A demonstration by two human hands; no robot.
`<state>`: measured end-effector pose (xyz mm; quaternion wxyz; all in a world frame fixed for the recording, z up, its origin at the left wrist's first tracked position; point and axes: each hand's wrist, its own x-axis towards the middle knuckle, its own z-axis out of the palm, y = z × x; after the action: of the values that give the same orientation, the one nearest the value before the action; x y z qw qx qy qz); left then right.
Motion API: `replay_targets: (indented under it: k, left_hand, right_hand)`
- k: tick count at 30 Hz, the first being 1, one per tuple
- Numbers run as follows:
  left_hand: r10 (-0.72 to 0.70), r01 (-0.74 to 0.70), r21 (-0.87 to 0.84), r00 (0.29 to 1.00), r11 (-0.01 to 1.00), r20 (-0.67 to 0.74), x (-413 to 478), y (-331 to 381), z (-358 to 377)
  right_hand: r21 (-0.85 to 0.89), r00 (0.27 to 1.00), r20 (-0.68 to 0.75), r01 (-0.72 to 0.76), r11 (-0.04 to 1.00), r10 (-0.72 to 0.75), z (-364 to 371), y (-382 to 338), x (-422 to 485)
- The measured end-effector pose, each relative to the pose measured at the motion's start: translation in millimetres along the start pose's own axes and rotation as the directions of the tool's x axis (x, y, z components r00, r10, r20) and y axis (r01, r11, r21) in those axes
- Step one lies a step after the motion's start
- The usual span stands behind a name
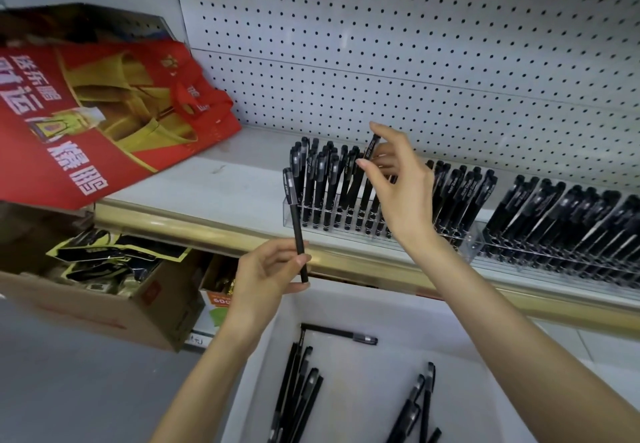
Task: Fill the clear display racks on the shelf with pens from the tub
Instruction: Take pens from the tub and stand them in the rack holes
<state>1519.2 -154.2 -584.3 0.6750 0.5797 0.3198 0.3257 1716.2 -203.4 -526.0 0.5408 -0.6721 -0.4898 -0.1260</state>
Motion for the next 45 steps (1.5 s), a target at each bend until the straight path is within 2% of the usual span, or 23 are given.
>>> replay_targets:
  k: [7, 12, 16, 23, 31, 34, 37, 39, 41, 45]
  left_hand:
    - [-0.009, 0.009, -0.017, 1.000, 1.000, -0.007, 0.6, -4.1, 2.7]
    - [-0.008, 0.008, -0.010, 1.000, 1.000, -0.018, 0.0, -5.9, 0.8]
    - [-0.009, 0.009, 0.007, 1.000, 1.000, -0.015, -1.0, -6.1, -0.6]
    - [-0.013, 0.013, 0.012, 1.000, 1.000, -0.006, -1.9, -6.3, 0.2]
    - [-0.020, 0.020, 0.019, 1.000, 1.000, 0.005, -3.4, -7.2, 0.9]
    - [-0.022, 0.021, 0.027, 0.999, 0.999, 0.024, -4.6, -8.1, 3.1]
    - [-0.032, 0.029, 0.040, 0.997, 0.999, 0.072, -6.2, -8.9, 9.1]
    - [-0.036, 0.030, 0.050, 0.991, 0.998, 0.126, -7.8, -8.0, 16.4]
    - [-0.031, 0.022, 0.050, 0.984, 0.999, 0.174, -9.6, -7.8, 24.9]
    - [-0.009, -0.009, 0.088, 0.981, 0.996, 0.194, -9.8, -10.0, 37.2]
  right_hand:
    - [-0.079, 0.995, 0.077, 0.062, 0.995, -0.056, 9.4, 6.8, -1.9]
    - [-0.311, 0.985, 0.074, 0.174, 0.934, -0.159, 15.0, 17.2, -9.6]
    - [-0.385, 0.978, 0.084, 0.209, 0.899, -0.191, 20.2, 22.4, -14.3]
    - [-0.446, 0.972, 0.082, 0.235, 0.863, -0.222, 21.1, 24.0, -11.6]
    - [-0.412, 0.968, 0.121, 0.250, 0.876, -0.219, 15.7, 21.0, -11.9]
    - [-0.316, 0.985, 0.134, 0.145, 0.938, -0.107, 5.6, 9.5, -12.3]
    - [-0.039, 0.979, 0.193, -0.059, 0.998, 0.065, -11.6, -7.5, -14.9]
    - [0.144, 0.915, 0.362, -0.242, 0.960, 0.177, -20.4, -18.2, -18.8]
    - [0.191, 0.849, 0.481, -0.344, 0.919, 0.218, -24.0, -22.5, -23.3]
    - [0.238, 0.839, 0.474, -0.415, 0.878, 0.268, -27.0, -23.0, -28.7]
